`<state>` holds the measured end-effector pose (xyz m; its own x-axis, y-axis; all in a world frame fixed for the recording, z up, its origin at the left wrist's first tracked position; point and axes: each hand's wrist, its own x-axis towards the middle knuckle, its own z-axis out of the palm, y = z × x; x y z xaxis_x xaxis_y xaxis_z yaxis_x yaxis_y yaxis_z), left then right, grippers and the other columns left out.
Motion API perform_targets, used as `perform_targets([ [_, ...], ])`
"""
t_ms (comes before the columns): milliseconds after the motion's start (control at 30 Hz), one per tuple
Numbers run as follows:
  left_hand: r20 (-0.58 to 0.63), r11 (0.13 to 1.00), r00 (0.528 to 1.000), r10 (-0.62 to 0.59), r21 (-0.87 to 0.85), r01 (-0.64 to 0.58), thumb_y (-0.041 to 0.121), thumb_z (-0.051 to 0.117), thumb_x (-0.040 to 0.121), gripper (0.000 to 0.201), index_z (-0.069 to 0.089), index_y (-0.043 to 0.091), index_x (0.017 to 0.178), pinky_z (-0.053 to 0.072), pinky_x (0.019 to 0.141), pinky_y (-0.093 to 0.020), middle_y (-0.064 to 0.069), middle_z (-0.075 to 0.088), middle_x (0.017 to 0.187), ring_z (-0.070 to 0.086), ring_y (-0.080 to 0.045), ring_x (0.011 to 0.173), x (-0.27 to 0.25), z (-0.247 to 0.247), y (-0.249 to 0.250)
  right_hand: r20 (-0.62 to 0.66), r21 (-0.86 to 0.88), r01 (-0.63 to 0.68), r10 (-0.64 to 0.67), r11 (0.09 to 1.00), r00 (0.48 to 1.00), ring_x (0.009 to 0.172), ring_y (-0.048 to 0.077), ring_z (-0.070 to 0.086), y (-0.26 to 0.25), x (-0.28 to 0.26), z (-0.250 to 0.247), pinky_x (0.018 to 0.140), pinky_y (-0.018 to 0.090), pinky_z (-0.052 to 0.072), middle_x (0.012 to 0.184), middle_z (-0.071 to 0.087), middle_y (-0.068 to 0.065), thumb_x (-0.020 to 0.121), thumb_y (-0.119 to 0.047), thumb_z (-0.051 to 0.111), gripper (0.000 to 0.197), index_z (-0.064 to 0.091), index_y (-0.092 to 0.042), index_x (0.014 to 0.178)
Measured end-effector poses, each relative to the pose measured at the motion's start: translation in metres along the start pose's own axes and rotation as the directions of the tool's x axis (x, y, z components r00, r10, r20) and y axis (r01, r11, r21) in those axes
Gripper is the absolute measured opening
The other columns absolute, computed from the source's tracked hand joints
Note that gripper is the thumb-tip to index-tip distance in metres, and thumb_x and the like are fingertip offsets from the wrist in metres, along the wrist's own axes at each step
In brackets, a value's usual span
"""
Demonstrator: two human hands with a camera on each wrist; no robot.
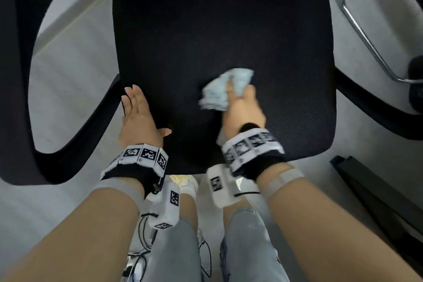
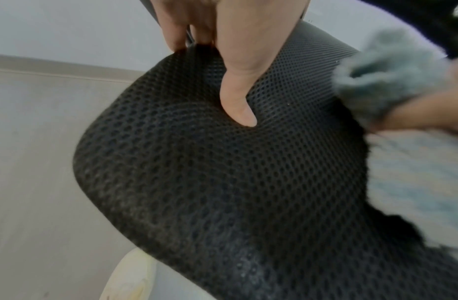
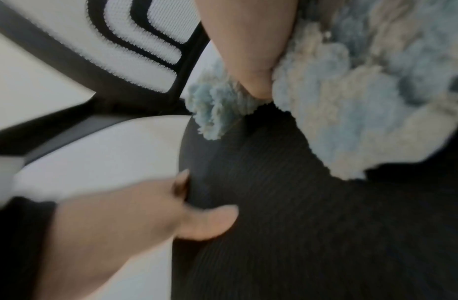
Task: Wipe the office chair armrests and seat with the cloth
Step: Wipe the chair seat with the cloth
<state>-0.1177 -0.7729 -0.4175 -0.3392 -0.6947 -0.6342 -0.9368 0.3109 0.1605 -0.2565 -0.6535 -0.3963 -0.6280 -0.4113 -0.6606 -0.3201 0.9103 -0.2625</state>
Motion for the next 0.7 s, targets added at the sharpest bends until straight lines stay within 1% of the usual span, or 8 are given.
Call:
perform_targets([
  [100, 0.000, 0.999, 0.999, 0.042, -0.014, -0.042, 0.009, 0.068, 0.075, 0.106, -0.012, 0.016, 0.146, 0.021, 0.116, -0.037, -0.003, -0.012, 0.158, -0.007, -0.017, 0.146, -0.003, 0.001, -0.007, 0.198, -0.128, 0.326, -0.298, 0.937, 0.934, 0.114, 0.035, 0.043, -0.043, -0.017, 0.026, 0.089, 0.046, 0.044, 0.132, 0.032, 0.013, 0.096, -0.025, 0.034, 0.049, 0.018, -0.029, 0.141],
  [167, 0.018, 0.998, 0.998, 0.064, -0.015, -0.064, 0.005, 0.065, 0.076, 0.104, -0.012, 0.015, 0.146, 0.022, 0.116, -0.036, -0.003, -0.013, 0.158, -0.009, -0.017, 0.146, -0.003, 0.000, -0.009, 0.184, -0.151, 0.383, -0.355, 0.911, 0.917, 0.112, 0.033, 0.045, -0.034, -0.016, 0.027, 0.082, 0.043, 0.044, 0.132, 0.035, 0.010, 0.093, -0.021, 0.039, 0.052, 0.022, -0.031, 0.140],
  [233, 0.035, 0.998, 0.997, 0.062, -0.018, -0.061, 0.013, 0.068, 0.076, 0.107, -0.012, 0.015, 0.146, 0.019, 0.115, -0.038, -0.003, -0.015, 0.158, -0.011, -0.017, 0.146, -0.003, -0.002, -0.008, 0.054, -0.033, 0.191, -0.189, 0.981, 0.980, 0.107, 0.033, 0.050, -0.001, -0.007, 0.011, 0.075, 0.036, 0.037, 0.112, 0.047, -0.003, 0.091, -0.028, 0.042, 0.042, 0.036, -0.030, 0.133],
  [300, 0.037, 0.998, 0.998, 0.054, -0.010, -0.054, 0.016, 0.070, 0.075, 0.109, -0.013, 0.016, 0.145, 0.018, 0.115, -0.041, -0.003, -0.016, 0.158, -0.012, -0.018, 0.145, -0.002, -0.004, -0.006, -0.102, 0.054, -0.041, 0.047, 0.998, 0.994, 0.097, 0.034, 0.053, 0.051, -0.001, -0.017, 0.075, 0.033, 0.035, 0.093, 0.044, -0.007, 0.091, -0.035, 0.041, 0.037, 0.041, -0.032, 0.128],
  [367, 0.031, 0.999, 0.998, 0.053, -0.011, -0.053, 0.017, 0.070, 0.075, 0.109, -0.013, 0.016, 0.146, 0.020, 0.114, -0.043, -0.002, -0.016, 0.158, -0.012, -0.018, 0.145, -0.001, -0.007, -0.004, -0.157, 0.083, -0.265, 0.276, 0.961, 0.948, 0.096, 0.038, 0.051, 0.092, -0.007, -0.042, 0.086, 0.041, 0.041, 0.113, 0.040, 0.006, 0.088, -0.019, 0.045, 0.048, 0.036, -0.035, 0.133],
  [400, 0.027, 0.998, 0.998, 0.054, -0.015, -0.054, 0.017, 0.070, 0.075, 0.109, -0.012, 0.017, 0.146, 0.021, 0.114, -0.044, -0.001, -0.015, 0.158, -0.011, -0.018, 0.146, -0.001, -0.008, -0.004, -0.182, 0.061, -0.310, 0.316, 0.949, 0.931, 0.099, 0.040, 0.051, 0.103, -0.013, -0.049, 0.090, 0.043, 0.042, 0.122, 0.036, 0.012, 0.086, -0.014, 0.047, 0.055, 0.033, -0.035, 0.136],
  [567, -0.008, 0.998, 0.999, 0.052, -0.044, -0.053, 0.022, 0.067, 0.078, 0.101, -0.007, 0.016, 0.147, 0.022, 0.114, -0.047, -0.002, -0.014, 0.158, -0.009, -0.020, 0.146, -0.009, -0.004, -0.011, -0.049, -0.003, -0.294, 0.293, 0.956, 0.955, 0.111, 0.036, 0.047, 0.069, -0.034, -0.012, 0.096, 0.046, 0.042, 0.132, 0.030, 0.016, 0.084, -0.011, 0.052, 0.075, 0.009, -0.035, 0.142],
  [700, 0.019, 0.995, 0.999, 0.030, -0.091, -0.028, 0.020, 0.067, 0.078, 0.098, -0.004, 0.019, 0.147, 0.021, 0.115, -0.045, 0.000, -0.013, 0.158, -0.004, -0.020, 0.146, -0.017, -0.002, -0.019, 0.050, -0.147, 0.017, -0.010, 0.989, 0.999, 0.112, 0.032, 0.044, 0.013, -0.052, 0.038, 0.088, 0.042, 0.047, 0.131, 0.029, 0.015, 0.089, -0.011, 0.043, 0.069, 0.006, -0.031, 0.143],
])
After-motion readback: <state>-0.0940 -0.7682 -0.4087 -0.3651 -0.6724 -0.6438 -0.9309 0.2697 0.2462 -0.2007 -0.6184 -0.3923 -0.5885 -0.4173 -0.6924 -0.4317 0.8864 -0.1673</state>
